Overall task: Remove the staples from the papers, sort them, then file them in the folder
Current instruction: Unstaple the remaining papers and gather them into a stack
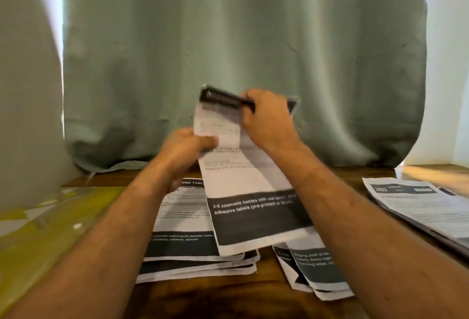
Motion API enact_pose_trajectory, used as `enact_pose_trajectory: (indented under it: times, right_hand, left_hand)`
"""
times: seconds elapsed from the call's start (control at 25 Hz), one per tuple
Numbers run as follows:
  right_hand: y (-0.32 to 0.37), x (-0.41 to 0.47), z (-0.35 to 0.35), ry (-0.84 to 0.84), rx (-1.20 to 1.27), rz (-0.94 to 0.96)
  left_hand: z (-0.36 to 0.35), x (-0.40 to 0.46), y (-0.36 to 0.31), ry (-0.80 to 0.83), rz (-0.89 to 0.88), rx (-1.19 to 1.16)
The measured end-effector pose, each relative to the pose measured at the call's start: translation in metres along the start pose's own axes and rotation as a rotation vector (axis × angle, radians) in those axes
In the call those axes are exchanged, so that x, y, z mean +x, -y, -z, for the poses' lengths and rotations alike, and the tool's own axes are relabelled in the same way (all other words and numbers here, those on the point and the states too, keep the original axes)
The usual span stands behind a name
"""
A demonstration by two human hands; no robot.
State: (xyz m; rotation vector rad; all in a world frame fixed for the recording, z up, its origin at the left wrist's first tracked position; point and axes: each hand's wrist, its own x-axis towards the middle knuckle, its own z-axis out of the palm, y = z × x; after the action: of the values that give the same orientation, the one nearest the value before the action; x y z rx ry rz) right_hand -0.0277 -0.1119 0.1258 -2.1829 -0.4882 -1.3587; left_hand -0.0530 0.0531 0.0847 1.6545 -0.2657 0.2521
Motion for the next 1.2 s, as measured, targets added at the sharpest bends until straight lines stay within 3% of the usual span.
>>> enact_pose_trajectory:
  times: [0.08,0.2,0.24,0.32,0.4,0.44,0.6,0.8,1.04,1.2]
  right_hand:
    - [-0.011,-0.026,-0.016,0.243,-0.076,-0.192]
    - [-0.023,-0.06,-0.037,0.384,-0.062,-0.347]
    - [-0.024,-0.065,-0.042,0.405,-0.053,-0.372]
    - [-0.026,-0.068,-0.049,0.413,-0.031,-0.384]
    - [-0.026,-0.067,-0.051,0.377,-0.01,-0.367]
    - [-0.025,-0.067,-0.051,0.35,0.003,-0.356]
    - [-0.021,-0.079,-0.052,0.315,0.095,-0.342]
    - [-0.016,-0.093,-0.056,0.461,0.167,-0.386]
    - [-0.013,-0.083,-0.043,0.105,0.2,-0.286]
    - [-0.014,-0.089,-0.049,0.178,0.166,-0.272]
  left_hand:
    - [0.014,-0.001,0.024,0.065,0.185,0.051]
    - [0.037,0.019,0.053,-0.146,0.301,0.022]
    - [0.043,0.026,0.064,-0.238,0.276,0.147]
    - [0.051,0.036,0.085,-0.32,0.202,0.661]
    - [0.056,0.039,0.105,-0.263,0.233,1.053]
    - [0.056,0.038,0.109,-0.229,0.301,1.129]
    - [0.049,0.032,0.109,-0.167,0.414,1.159]
    - [0.056,0.033,0.111,-0.19,0.452,1.0]
    - [0.068,0.042,0.124,-0.295,0.427,1.025]
    - [0.065,0.035,0.117,-0.357,0.348,0.888]
